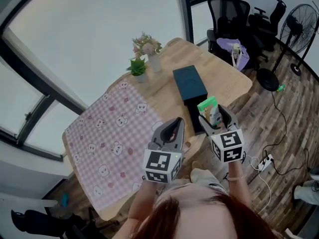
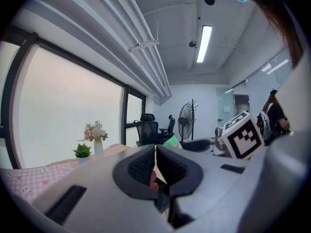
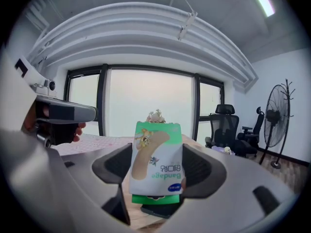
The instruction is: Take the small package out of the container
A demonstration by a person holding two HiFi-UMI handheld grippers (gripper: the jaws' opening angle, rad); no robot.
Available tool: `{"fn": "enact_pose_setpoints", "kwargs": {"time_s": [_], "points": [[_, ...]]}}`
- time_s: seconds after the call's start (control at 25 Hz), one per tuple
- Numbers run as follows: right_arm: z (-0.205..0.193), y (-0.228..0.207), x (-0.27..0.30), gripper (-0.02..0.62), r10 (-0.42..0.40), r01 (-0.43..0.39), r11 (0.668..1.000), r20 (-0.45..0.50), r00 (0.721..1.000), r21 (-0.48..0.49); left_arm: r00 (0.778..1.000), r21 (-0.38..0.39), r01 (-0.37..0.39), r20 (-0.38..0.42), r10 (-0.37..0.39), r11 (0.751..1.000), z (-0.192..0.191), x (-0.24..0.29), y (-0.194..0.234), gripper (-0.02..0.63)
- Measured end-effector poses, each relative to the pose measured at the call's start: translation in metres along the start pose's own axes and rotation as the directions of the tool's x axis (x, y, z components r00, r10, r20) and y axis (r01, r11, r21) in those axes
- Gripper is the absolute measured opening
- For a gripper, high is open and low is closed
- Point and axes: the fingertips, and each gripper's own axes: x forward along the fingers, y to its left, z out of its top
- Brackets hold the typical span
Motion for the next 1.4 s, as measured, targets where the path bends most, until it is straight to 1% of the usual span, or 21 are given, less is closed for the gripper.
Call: {"fn": "enact_pose_setpoints", "kwargs": {"time_s": [0.16, 0.4, 0.72, 1.04, 1.2, 1.4], "points": [[0.008, 0.019, -0.019, 0.321, -0.034, 0.034, 0.999, 0.041, 0.999, -0.003, 1.000, 0.003, 0.008, 0.014, -0.008, 1.000, -0.002, -0.026, 0.002, 0.015], [0.013, 0.041, -0.046, 0.321, -0.077, 0.080, 0.996, 0.075, 0.994, -0.026, 0.999, 0.011, 0.032, 0.034, -0.032, 0.999, -0.003, -0.054, 0.000, 0.015], [0.021, 0.056, -0.071, 0.321, -0.088, 0.091, 0.996, 0.120, 0.989, -0.020, 0.998, 0.015, 0.035, 0.051, -0.035, 0.999, -0.002, -0.076, -0.008, 0.015], [0.029, 0.048, -0.094, 0.320, -0.079, 0.086, 0.996, 0.166, 0.983, -0.036, 0.998, 0.004, 0.007, 0.064, -0.007, 1.000, 0.003, -0.077, -0.025, 0.015], [0.033, 0.038, -0.111, 0.320, -0.070, 0.080, 0.996, 0.190, 0.979, -0.046, 0.998, 0.001, -0.011, 0.066, 0.011, 1.000, 0.006, -0.075, -0.042, 0.015], [0.035, 0.029, -0.137, 0.319, -0.039, 0.050, 0.998, 0.226, 0.973, -0.044, 0.996, 0.004, -0.049, 0.069, 0.049, 0.999, 0.009, -0.080, -0.065, 0.015]]}}
